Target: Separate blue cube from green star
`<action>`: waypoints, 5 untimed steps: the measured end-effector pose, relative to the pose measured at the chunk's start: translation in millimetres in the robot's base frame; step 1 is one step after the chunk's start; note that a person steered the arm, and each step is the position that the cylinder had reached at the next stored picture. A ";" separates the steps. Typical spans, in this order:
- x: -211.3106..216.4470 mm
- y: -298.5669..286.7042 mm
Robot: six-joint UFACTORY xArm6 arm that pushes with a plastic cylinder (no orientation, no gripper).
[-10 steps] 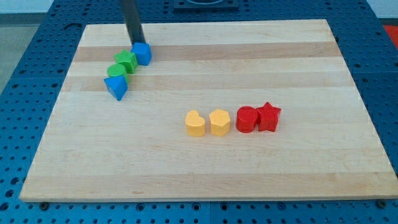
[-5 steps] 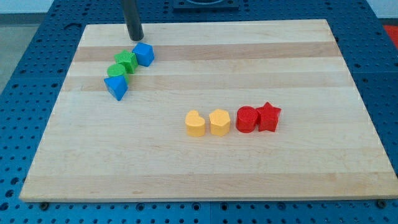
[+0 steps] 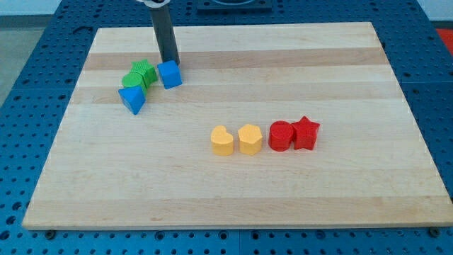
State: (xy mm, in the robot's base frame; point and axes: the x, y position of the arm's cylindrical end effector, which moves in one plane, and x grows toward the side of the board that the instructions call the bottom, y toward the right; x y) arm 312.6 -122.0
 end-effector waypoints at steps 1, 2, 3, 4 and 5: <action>15.1 5.8; 23.8 11.4; 10.6 19.3; 10.3 46.7; 10.3 84.5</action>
